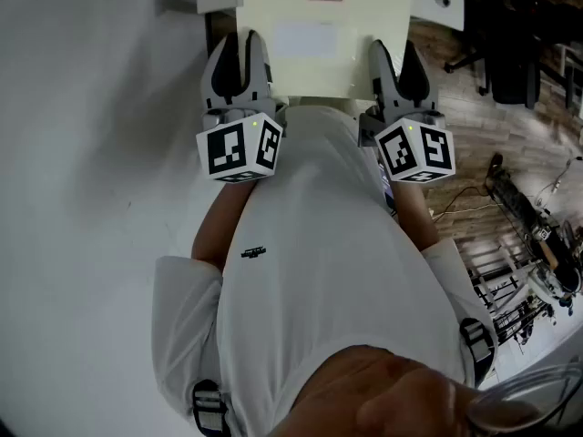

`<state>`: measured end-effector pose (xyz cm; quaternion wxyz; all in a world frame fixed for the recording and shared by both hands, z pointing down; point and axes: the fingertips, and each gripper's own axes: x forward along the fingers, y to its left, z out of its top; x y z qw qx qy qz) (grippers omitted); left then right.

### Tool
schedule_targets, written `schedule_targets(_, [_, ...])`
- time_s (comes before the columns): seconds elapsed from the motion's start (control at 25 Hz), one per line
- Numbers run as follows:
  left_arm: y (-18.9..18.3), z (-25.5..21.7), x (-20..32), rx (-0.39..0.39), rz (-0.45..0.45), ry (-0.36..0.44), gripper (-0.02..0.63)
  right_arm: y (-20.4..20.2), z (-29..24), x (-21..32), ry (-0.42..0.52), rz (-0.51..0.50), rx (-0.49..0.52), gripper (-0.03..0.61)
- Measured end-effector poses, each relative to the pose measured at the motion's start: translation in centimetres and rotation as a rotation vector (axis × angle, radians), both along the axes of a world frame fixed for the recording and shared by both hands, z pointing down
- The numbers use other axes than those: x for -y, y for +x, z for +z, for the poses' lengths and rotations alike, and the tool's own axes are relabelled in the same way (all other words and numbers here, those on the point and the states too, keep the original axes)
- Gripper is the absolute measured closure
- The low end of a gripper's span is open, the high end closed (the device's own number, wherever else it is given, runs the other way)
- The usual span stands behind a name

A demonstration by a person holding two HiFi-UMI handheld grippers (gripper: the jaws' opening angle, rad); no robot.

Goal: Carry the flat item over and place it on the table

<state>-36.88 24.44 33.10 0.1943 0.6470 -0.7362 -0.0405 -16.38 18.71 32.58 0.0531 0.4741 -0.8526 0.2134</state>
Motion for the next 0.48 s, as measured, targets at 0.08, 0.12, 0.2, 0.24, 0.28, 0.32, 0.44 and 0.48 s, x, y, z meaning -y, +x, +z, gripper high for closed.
schedule_targets(0.08, [2.5, -2.3, -0.2, 0.027, 0.011, 0.013, 0.495, 2.6, -1.7, -0.5, 0.001, 0.012, 0.021, 0.336])
schedule_targets(0.12, [3.6, -3.2, -0.5, 0.036, 0.016, 0.019, 0.497, 3.8, -2.4, -0.9, 0.002, 0.018, 0.028, 0.336])
schedule_targets(0.2, [5.7, -4.1, -1.2, 0.04, 0.022, 0.022, 0.502, 5.9, -3.1, -1.8, 0.004, 0.025, 0.038, 0.336])
schedule_targets(0.24, [6.7, -4.3, -1.6, 0.039, 0.022, 0.019, 0.502, 6.9, -3.3, -2.2, 0.004, 0.025, 0.041, 0.336])
schedule_targets(0.28, [7.7, -4.5, -2.1, 0.039, 0.02, 0.011, 0.503, 8.0, -3.6, -2.6, 0.003, 0.025, 0.044, 0.336])
schedule_targets(0.32, [8.8, -4.9, -2.6, 0.041, 0.018, 0.001, 0.503, 9.0, -4.1, -3.0, 0.001, 0.026, 0.051, 0.336])
schedule_targets(0.44, [11.1, -6.2, -3.1, 0.044, 0.02, -0.015, 0.506, 11.7, -5.6, -3.6, -0.006, 0.048, 0.089, 0.337])
schedule_targets(0.48, [11.6, -6.2, -3.1, 0.041, 0.024, -0.02, 0.506, 12.3, -5.6, -3.7, -0.008, 0.056, 0.099, 0.341])
